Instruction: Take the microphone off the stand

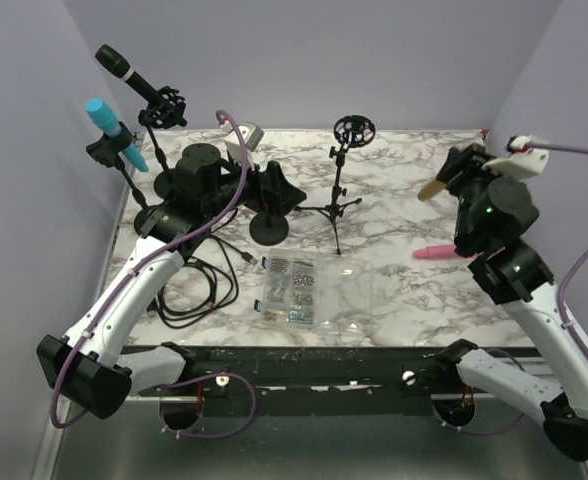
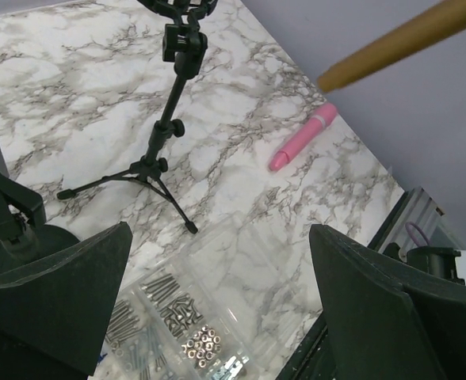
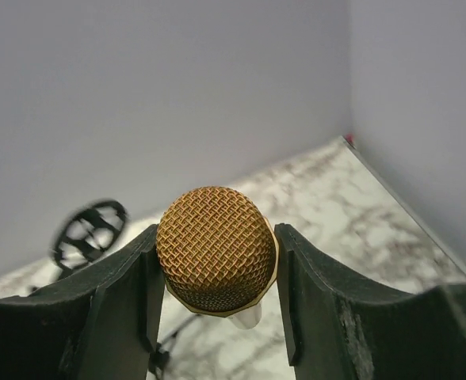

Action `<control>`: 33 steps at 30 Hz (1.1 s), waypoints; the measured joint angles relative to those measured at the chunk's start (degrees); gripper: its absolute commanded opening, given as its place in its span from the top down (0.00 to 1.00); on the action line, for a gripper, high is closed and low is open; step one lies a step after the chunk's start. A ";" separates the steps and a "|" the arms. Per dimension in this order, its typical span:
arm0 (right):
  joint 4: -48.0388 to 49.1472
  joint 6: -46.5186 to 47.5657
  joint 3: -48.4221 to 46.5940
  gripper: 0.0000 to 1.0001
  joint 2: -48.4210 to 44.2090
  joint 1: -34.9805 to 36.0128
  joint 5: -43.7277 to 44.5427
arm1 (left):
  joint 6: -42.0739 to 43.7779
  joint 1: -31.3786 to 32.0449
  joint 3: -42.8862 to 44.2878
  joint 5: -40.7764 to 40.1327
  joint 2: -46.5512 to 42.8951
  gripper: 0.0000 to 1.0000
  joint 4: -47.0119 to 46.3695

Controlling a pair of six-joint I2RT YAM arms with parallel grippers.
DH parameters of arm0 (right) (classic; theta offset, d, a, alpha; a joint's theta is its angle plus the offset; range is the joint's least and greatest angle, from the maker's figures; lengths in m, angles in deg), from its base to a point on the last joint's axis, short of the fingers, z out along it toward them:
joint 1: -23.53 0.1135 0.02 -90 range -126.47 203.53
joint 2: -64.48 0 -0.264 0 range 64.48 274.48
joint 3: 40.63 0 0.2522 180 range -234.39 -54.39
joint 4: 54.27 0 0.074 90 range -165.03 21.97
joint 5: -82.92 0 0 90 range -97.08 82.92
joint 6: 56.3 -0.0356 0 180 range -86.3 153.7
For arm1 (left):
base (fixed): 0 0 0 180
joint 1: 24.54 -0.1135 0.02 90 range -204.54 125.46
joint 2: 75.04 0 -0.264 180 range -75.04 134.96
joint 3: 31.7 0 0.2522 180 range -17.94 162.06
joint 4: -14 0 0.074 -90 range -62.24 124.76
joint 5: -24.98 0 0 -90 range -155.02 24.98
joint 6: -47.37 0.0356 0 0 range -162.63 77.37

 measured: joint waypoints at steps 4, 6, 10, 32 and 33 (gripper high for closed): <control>-6.16 -7.72 14.29 0.93 -5.11 -0.07 5.73 | 0.00 1.90 0.00 -0.04 0.00 0.01 0.00; -11.74 -13.22 18.43 0.94 -5.22 -0.09 6.71 | 0.00 2.64 0.00 -0.02 0.00 0.01 0.02; -19.43 -22.93 22.21 0.99 -3.80 -0.50 5.42 | 0.00 3.87 0.00 -0.02 0.02 0.01 0.02; -18.84 -35.41 35.63 0.99 13.75 -48.30 -33.11 | 0.02 5.53 0.00 -0.02 0.00 0.02 0.00; -18.34 -35.93 35.95 0.99 14.60 -49.37 -34.40 | 0.00 5.53 -0.02 -0.02 -0.04 0.02 -0.02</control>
